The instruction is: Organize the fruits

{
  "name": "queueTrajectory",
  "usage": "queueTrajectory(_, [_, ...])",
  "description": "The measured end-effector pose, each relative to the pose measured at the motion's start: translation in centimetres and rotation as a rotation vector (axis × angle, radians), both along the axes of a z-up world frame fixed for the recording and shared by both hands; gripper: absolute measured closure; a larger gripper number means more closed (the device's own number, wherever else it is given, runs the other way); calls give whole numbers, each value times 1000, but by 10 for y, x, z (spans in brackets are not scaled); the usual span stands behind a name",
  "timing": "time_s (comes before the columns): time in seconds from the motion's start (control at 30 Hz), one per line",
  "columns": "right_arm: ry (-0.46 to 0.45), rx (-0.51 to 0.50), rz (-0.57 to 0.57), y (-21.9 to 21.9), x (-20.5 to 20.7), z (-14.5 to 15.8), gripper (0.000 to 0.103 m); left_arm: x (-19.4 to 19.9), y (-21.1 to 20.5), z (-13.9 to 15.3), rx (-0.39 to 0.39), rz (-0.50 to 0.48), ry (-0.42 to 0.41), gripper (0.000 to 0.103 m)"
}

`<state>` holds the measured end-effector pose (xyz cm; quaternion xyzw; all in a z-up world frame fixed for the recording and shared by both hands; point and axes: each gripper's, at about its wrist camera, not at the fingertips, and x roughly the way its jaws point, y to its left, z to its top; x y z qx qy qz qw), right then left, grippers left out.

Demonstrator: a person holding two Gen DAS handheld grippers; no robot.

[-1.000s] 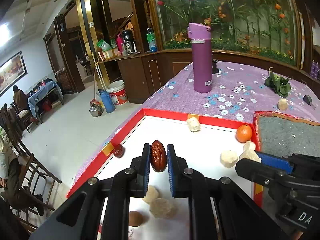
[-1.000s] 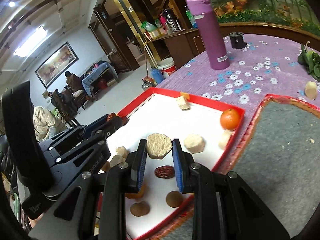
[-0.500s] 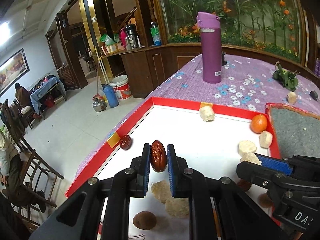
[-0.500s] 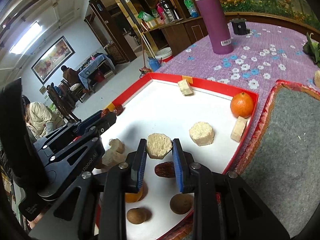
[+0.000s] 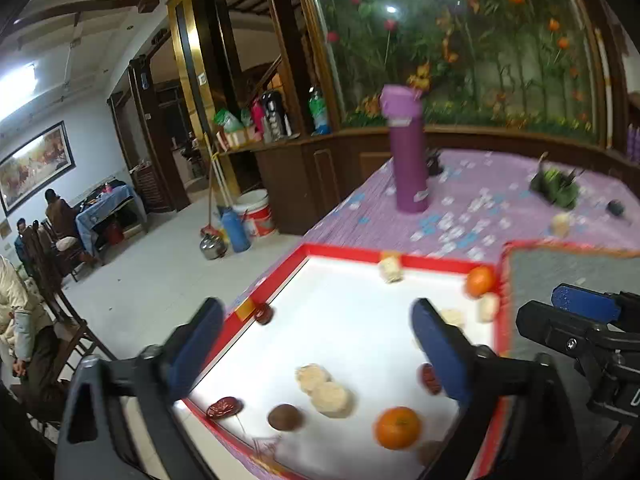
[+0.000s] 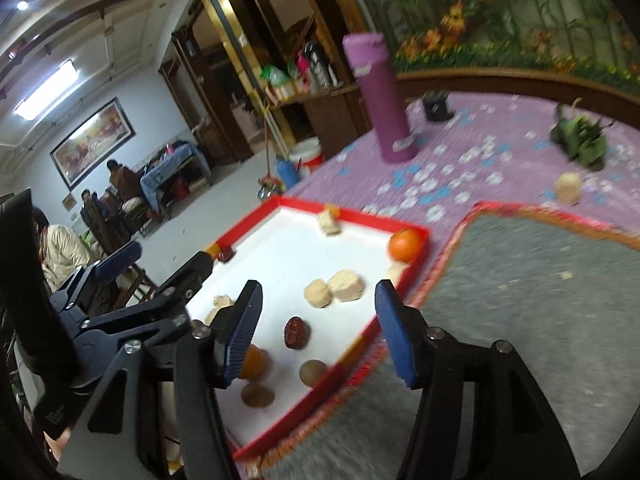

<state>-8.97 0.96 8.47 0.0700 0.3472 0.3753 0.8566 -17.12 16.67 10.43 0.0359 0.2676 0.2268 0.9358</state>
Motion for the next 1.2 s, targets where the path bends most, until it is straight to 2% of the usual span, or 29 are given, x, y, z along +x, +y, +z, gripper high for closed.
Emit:
queueTrajectory(0.13, [-76, 13, -37, -30, -23, 26, 37, -20, -20, 26, 6, -20, -69, 0])
queueTrajectory(0.37, [-120, 65, -82, -65, -45, 51, 34, -36, -50, 50, 18, -87, -75, 0])
queueTrajectory(0.63, [-142, 83, -101, -79, -51, 60, 33, -43, -62, 57, 28, -122, -87, 0])
queueTrajectory(1.2, [-133, 68, -79, -75, -57, 62, 33, -42, -62, 52, 32, -101, -58, 0])
